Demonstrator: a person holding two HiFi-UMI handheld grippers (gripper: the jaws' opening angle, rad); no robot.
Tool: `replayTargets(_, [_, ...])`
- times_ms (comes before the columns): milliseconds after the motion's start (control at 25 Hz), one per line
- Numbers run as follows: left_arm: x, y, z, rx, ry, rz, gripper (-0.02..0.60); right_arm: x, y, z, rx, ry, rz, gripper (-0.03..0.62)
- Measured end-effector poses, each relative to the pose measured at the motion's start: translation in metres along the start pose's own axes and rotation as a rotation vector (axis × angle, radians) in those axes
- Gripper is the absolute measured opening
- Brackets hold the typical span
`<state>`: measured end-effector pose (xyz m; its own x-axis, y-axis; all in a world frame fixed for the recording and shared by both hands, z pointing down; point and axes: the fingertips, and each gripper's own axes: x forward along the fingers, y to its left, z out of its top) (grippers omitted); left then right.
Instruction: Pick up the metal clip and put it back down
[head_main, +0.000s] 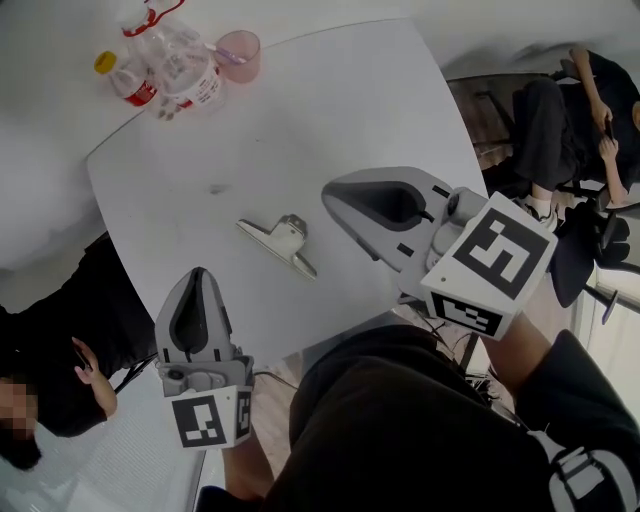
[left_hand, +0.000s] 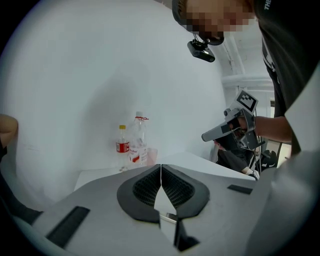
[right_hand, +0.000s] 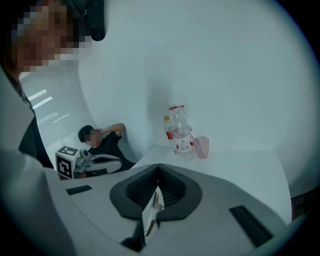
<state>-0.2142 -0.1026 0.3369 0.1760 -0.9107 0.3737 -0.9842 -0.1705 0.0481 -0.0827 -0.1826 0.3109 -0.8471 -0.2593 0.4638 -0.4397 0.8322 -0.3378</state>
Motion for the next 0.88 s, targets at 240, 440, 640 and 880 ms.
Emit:
replayTargets(240, [-0.011, -0.005, 0.032, 0.045, -0.027, -0.009, 0.023, -0.026, 0.007, 0.03, -0.03, -0.063, -0.031, 0.02])
replayTargets(440, [-0.013, -0.013, 0.059, 0.078, -0.057, -0.024, 0.023, -0.049, 0.006, 0.055, -0.052, -0.118, -0.065, 0.02])
replayTargets(640, [-0.017, -0.02, 0.075, 0.097, -0.087, -0.032, 0.023, -0.068, 0.009, 0.071, -0.087, -0.152, -0.096, 0.02])
replayTargets(880, [-0.028, -0.024, 0.088, 0.127, -0.116, -0.027, 0.023, -0.093, 0.016, 0.088, -0.134, -0.194, -0.129, 0.02])
